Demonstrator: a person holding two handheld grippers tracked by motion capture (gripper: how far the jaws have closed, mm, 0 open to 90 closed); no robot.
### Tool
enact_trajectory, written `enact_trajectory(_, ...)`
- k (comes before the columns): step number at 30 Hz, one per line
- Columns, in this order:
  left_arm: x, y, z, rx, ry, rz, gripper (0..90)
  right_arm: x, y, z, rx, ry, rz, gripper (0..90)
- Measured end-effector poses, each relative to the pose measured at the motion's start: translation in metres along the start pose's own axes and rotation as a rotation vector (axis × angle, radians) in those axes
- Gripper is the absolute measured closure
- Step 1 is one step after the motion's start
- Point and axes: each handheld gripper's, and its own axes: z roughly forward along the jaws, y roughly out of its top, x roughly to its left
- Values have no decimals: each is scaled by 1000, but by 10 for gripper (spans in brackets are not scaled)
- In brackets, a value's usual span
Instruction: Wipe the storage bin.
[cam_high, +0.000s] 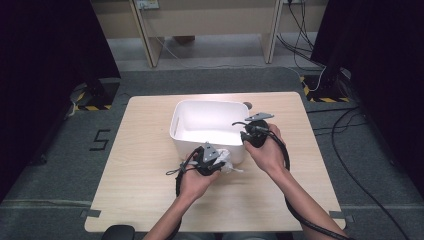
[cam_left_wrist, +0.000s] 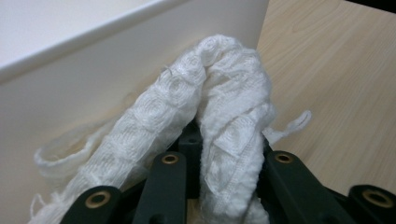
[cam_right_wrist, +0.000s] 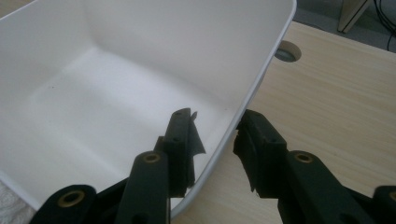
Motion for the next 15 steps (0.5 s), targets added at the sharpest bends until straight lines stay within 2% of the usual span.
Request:
enact_trajectory(10, -1, 11, -8, -20, -1, 4, 754, 0, 0, 0, 1, -1, -6, 656)
enact_trajectory(15, -1, 13, -10, -12, -1, 8, 754, 2, 0, -1, 0, -4, -2, 655)
